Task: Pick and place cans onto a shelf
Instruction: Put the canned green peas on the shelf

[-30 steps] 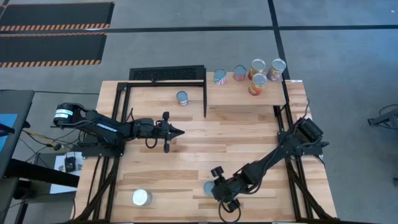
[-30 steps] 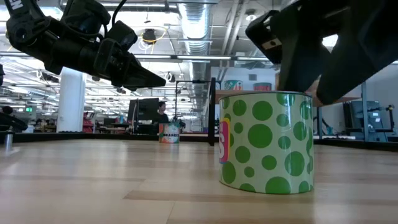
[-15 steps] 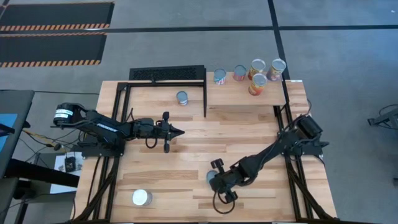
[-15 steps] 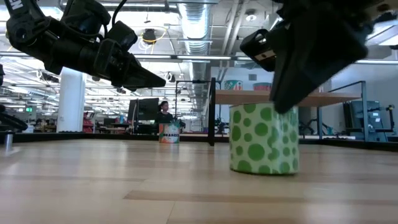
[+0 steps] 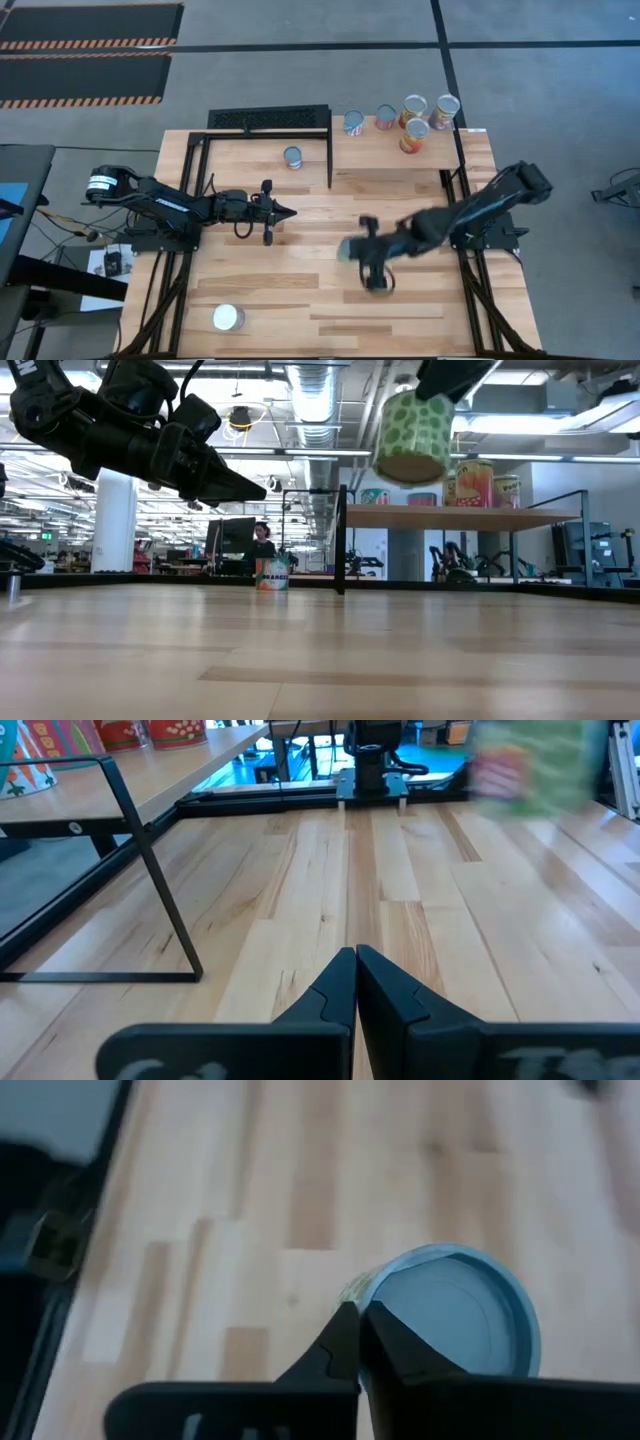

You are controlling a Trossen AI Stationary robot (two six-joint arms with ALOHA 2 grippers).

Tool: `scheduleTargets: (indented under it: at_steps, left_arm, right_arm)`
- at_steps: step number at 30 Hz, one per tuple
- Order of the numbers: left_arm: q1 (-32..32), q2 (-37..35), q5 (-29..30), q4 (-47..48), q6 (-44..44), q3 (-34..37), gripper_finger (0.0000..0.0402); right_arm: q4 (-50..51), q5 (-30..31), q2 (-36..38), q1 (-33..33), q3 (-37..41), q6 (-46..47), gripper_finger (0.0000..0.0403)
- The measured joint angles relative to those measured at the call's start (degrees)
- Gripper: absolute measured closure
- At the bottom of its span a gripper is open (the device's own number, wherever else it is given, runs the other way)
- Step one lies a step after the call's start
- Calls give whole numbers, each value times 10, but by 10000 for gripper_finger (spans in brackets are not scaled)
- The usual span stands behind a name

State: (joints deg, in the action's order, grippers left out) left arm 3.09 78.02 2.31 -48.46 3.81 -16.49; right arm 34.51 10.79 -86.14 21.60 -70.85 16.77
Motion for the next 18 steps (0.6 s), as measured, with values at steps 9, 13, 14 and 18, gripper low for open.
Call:
scheduleTargets:
  at_steps: [9,13,14,18]
  left_arm:
    - [0,0,0,-1,0,0,400]
    - [0,0,0,-1,0,0,400]
    - [0,0,0,-1,0,0,400]
    - [0,0,0,0,0,0,400]
  right_arm:
    - [196,45,30,-114,-99,-8,385]
    - [257,49,7,-185,-164,-63,387]
    - [268,48,2,-203,-177,-77,386]
    - [286,48,-19,-280,-210,-117,382]
